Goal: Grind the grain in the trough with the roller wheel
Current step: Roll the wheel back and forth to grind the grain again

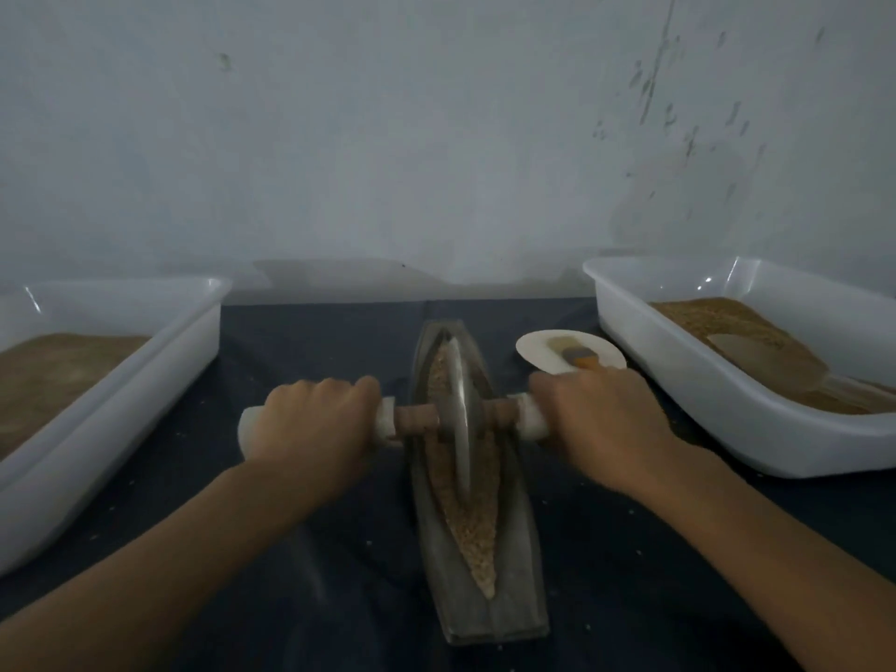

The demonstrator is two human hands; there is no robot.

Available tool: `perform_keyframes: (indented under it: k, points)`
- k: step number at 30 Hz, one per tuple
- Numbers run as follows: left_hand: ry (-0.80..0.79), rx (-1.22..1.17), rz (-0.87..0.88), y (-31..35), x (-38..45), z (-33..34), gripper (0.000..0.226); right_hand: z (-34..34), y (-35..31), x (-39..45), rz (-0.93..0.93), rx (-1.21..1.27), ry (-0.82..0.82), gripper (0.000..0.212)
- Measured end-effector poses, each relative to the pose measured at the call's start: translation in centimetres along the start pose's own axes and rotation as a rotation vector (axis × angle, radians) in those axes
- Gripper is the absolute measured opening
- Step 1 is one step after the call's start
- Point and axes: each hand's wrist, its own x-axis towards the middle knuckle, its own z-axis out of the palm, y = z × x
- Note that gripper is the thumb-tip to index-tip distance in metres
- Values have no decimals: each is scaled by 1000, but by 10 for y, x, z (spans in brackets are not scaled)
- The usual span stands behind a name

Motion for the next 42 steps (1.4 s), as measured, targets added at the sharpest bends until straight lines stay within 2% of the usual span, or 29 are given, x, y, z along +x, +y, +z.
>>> perform_keyframes:
  k: [5, 8, 15, 19, 21, 24, 26, 28, 31, 33, 36, 39, 42]
  points:
    - [98, 129, 105, 2, -38, -26, 44, -25, 0, -42, -13, 98, -26, 46]
    - [29, 126, 42, 5, -20, -15, 36, -13, -1, -23, 35, 60, -162, 32]
    - [-77, -20, -92, 5, 58, 9, 13, 40, 12, 61, 163, 61, -33, 20]
    - [-84, 2, -47, 7, 43, -3, 14, 28, 8, 42, 132, 50, -45, 23]
    - [-72, 12, -14, 8, 14, -12, 23, 13, 4, 11, 68, 56, -82, 29]
    - [30, 109, 93, 5, -32, -27, 48, -16, -4, -33, 21, 103, 8, 57]
    - [113, 107, 161, 2, -44, -36, 59, -21, -4, -46, 30, 80, -70, 54]
    - [104, 97, 159, 4, -36, -34, 53, -17, -5, -44, 45, 60, -163, 50]
    - [52, 67, 33, 7, 0, -9, 30, 2, -2, -16, 49, 38, -56, 45]
    - [25, 0, -5, 4, 27, 4, 22, 19, 1, 15, 98, 46, -51, 30]
    - [23, -70, -64, -2, 60, 20, 13, 32, 9, 59, 145, 18, -3, 28]
    - [9, -82, -97, -2, 70, 28, 11, 36, 10, 73, 110, -4, 38, 34]
    - [-18, -91, -58, 2, 51, 16, 14, 25, 5, 53, 84, -9, 46, 33]
